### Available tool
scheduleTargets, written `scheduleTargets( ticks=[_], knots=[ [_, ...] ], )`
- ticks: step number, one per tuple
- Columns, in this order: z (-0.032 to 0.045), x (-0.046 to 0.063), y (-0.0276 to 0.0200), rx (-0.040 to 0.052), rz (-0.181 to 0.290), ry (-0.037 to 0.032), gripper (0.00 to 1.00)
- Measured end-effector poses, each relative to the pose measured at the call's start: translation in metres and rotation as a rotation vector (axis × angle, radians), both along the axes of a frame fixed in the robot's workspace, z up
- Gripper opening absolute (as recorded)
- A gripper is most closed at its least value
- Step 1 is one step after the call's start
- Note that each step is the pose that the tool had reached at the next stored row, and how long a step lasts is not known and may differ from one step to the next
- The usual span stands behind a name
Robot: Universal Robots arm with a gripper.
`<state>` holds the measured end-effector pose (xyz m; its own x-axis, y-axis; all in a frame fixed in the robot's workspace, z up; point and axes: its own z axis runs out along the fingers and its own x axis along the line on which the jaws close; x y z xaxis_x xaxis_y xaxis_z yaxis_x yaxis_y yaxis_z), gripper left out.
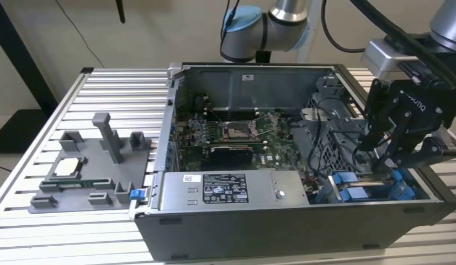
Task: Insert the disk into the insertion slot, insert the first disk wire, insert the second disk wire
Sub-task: 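Insert the first disk wire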
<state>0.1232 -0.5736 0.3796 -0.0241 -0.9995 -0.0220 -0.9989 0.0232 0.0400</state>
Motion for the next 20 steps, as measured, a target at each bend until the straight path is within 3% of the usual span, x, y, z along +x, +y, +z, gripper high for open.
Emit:
scheduleTargets(
  ticks=[8,15,20],
  knots=[
    [0.0179,0.0,0.0028,0.0001,0.0,0.0,1.0],
    [0.0182,0.0,0.0224,0.0025,0.0,-0.0009,1.0],
    [0.0157,0.004,0.024,0.0049,0.0,-0.0009,1.0]
  ],
)
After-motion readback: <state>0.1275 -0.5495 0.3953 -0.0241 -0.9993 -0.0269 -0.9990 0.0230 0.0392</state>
